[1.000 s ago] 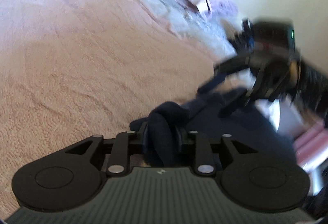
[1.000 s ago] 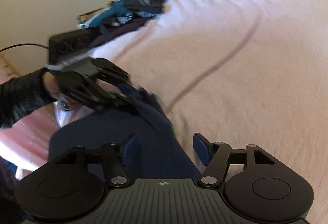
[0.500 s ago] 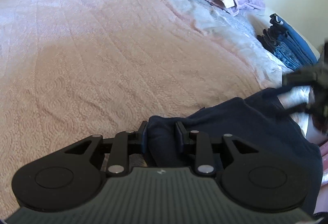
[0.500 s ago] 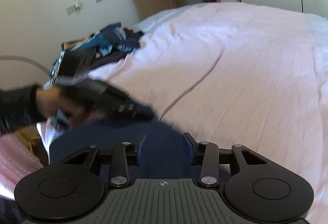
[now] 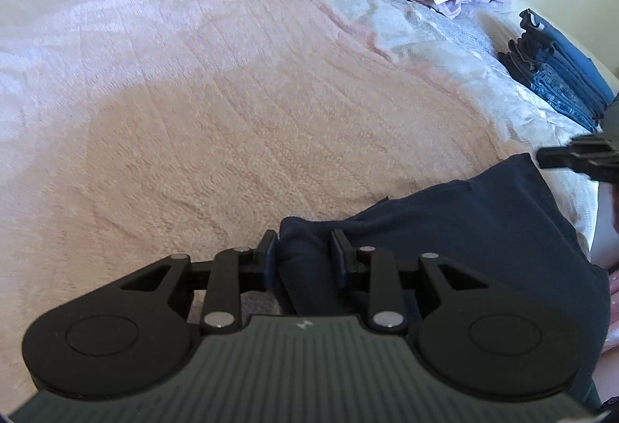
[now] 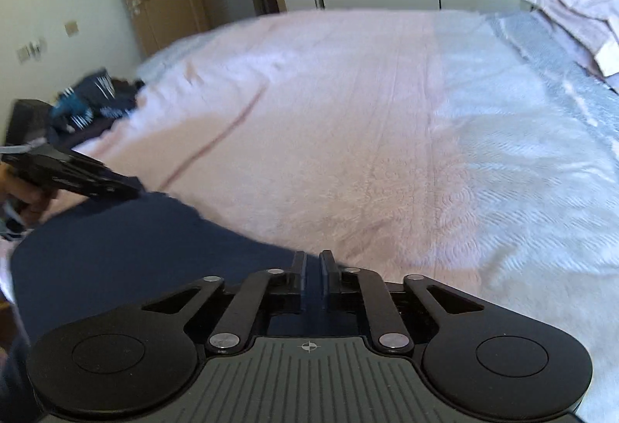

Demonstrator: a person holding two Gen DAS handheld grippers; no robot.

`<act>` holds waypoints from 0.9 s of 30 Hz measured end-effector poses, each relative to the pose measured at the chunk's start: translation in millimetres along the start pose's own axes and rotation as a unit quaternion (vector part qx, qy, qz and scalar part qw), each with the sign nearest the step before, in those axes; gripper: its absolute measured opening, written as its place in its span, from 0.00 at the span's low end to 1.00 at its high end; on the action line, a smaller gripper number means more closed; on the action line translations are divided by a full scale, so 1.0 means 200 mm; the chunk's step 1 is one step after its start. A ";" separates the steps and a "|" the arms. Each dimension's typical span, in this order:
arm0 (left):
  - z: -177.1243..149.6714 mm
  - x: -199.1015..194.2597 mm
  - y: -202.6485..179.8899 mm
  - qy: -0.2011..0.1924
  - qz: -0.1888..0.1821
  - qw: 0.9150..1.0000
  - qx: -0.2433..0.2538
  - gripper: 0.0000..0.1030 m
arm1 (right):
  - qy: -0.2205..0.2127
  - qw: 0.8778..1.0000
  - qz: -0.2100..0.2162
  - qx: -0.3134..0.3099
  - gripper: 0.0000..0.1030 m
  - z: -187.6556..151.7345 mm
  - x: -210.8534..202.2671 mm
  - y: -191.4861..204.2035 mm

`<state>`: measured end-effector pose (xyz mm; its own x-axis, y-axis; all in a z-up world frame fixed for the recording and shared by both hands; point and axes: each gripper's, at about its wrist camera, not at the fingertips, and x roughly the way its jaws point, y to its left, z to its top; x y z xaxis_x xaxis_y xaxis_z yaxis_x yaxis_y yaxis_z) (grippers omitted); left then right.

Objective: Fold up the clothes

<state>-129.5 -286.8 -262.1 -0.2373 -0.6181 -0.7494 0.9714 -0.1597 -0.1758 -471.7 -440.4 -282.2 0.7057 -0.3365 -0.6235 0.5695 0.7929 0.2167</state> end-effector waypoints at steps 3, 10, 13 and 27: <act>0.00 -0.11 -0.04 -0.012 0.009 1.000 0.013 0.24 | -0.012 1.000 0.025 0.009 0.36 -0.09 -0.09 0.08; -0.10 -0.36 -0.24 -0.036 -0.018 0.994 0.102 0.23 | 0.021 0.999 0.031 -0.015 0.36 -0.22 0.04 0.12; -0.17 -0.30 -0.28 -0.006 -0.011 0.992 0.125 0.25 | 0.022 0.999 -0.025 0.005 0.36 -0.21 0.07 -0.01; -0.16 -0.22 -0.13 -0.022 -0.013 0.998 0.061 0.22 | 0.040 0.999 0.016 -0.027 0.37 -0.29 -0.08 0.36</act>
<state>-143.4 -230.3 -244.4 -0.2661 -0.6449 -0.7165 0.9567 -0.2679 -0.1142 -466.8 -348.1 -299.9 0.6861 -0.2703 -0.6755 0.5218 0.8298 0.1980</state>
